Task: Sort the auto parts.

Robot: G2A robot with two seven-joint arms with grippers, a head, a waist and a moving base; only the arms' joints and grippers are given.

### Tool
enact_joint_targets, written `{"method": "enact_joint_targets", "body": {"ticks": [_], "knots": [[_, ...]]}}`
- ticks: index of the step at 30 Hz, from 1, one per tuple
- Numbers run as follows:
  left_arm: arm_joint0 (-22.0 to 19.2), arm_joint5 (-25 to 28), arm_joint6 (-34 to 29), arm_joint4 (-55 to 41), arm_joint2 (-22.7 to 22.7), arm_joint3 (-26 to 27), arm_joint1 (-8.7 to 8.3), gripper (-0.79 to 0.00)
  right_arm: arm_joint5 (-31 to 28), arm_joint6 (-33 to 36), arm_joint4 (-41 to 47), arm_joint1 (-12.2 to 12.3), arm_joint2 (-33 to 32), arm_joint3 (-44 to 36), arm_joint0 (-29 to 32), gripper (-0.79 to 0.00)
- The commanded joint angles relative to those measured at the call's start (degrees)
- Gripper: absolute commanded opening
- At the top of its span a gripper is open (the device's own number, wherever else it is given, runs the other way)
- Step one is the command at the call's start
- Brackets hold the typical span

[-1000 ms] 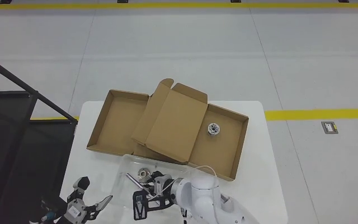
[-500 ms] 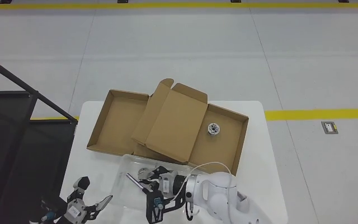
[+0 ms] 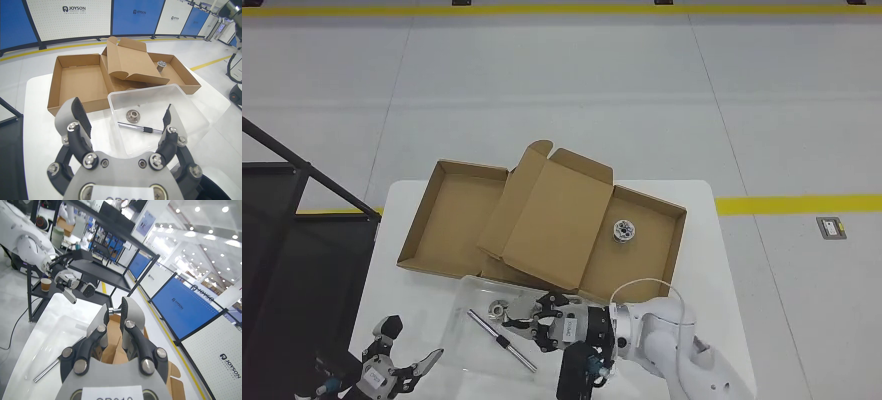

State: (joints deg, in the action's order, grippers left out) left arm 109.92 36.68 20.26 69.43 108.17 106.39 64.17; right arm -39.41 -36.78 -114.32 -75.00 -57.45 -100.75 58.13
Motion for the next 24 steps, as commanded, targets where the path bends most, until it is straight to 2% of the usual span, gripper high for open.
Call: {"method": "enact_joint_targets", "body": {"ticks": [1,9,12,16,18,24], "knots": [[0.0,0.0,0.0,0.0,0.0,0.0,0.0,0.0,-0.2,-1.3,-0.8,0.1,0.0,0.0,-0.1,-0.785],[0.0,0.0,0.0,0.0,0.0,0.0,0.0,0.0,0.0,-1.0,-0.8,0.1,0.0,0.1,0.0,-0.785],[0.0,0.0,0.0,0.0,0.0,0.0,0.0,0.0,2.9,0.5,2.7,0.0,-1.4,0.4,0.3,-0.785],[0.0,0.0,0.0,0.0,0.0,0.0,0.0,0.0,5.3,-1.1,8.9,0.2,-5.3,2.7,0.1,-0.785],[0.0,0.0,0.0,0.0,0.0,0.0,0.0,0.0,6.3,1.8,9.4,0.5,-7.8,4.2,0.4,-0.785],[0.0,0.0,0.0,0.0,0.0,0.0,0.0,0.0,9.7,17.7,9.5,1.5,-15.1,6.1,3.8,-0.785]]}}
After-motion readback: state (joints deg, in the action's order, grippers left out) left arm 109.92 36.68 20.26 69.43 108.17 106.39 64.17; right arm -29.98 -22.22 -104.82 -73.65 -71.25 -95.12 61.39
